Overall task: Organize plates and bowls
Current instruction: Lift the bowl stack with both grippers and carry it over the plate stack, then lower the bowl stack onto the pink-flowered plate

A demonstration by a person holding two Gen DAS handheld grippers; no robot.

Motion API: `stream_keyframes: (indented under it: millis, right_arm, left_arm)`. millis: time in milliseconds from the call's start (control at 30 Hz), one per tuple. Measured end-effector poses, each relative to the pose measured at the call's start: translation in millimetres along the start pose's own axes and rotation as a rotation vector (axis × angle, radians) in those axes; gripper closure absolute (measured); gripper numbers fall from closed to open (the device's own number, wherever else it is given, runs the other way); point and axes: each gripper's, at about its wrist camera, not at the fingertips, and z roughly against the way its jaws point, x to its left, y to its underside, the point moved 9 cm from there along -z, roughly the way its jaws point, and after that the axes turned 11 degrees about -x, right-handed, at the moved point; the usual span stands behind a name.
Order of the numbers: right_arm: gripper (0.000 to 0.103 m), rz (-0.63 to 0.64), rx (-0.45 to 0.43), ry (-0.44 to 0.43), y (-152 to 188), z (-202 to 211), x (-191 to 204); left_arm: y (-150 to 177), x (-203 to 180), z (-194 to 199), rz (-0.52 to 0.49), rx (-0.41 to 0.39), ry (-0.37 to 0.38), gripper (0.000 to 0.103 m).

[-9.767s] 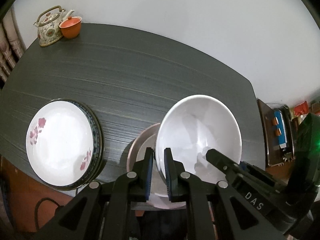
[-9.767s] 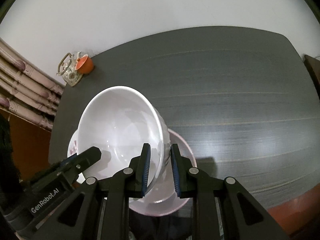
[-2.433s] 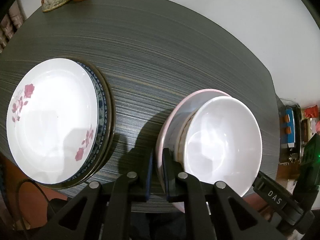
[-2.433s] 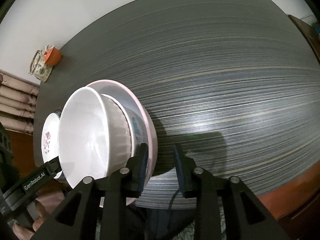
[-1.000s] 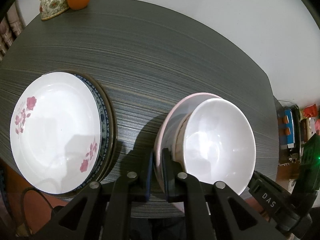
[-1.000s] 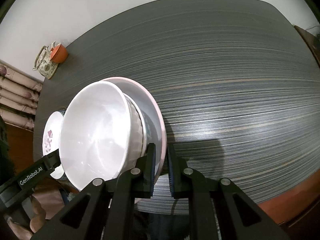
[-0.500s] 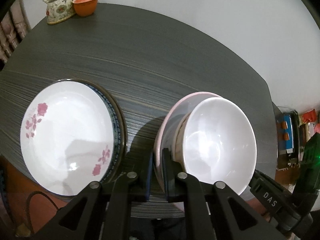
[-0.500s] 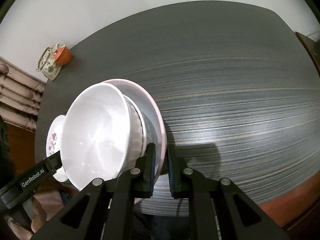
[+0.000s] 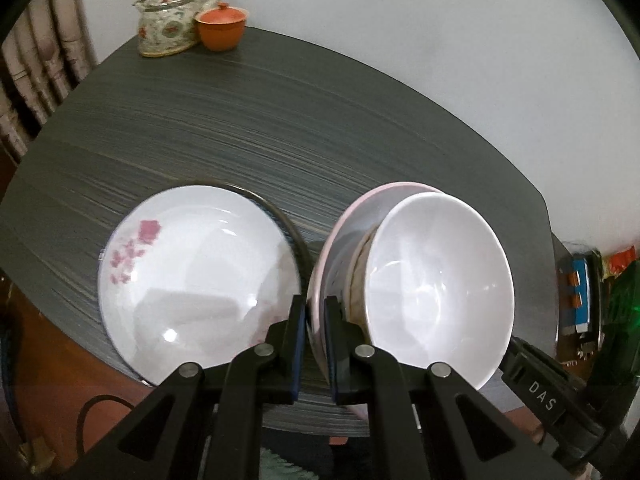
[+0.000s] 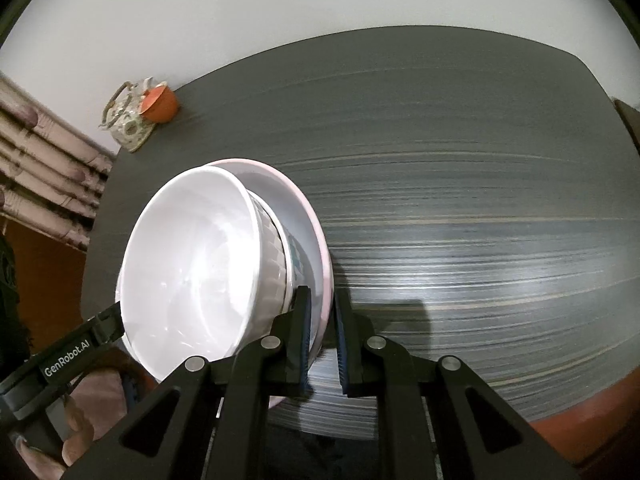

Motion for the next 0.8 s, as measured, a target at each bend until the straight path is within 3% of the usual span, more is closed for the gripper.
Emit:
stream_keyframes:
  millis: [800]
  right_arm:
    - [0.091,0.175,0.06,-0.107,11,-36,123]
  left_arm:
    - [-15,121,29,0.174,-0.05,-0.11,0.096]
